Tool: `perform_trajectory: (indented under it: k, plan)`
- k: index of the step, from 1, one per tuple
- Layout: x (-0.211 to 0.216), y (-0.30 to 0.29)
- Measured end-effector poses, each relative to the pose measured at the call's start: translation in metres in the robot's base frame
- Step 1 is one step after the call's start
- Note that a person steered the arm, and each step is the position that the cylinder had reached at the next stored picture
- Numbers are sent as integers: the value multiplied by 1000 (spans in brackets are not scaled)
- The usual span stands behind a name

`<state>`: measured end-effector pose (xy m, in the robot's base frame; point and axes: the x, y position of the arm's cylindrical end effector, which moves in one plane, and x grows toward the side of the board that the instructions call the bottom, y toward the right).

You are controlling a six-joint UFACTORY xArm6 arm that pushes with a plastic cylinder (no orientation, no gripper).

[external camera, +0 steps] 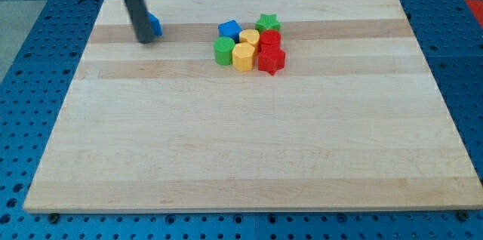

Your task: Push the blue triangle closer to the blue cube

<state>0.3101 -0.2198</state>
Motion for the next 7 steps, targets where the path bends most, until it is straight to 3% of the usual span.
perform_trajectory:
  k: [1, 2, 4, 7]
  plan:
    - [0, -69]
    - [-17, -55]
    - [-37, 65]
    - [-49, 103]
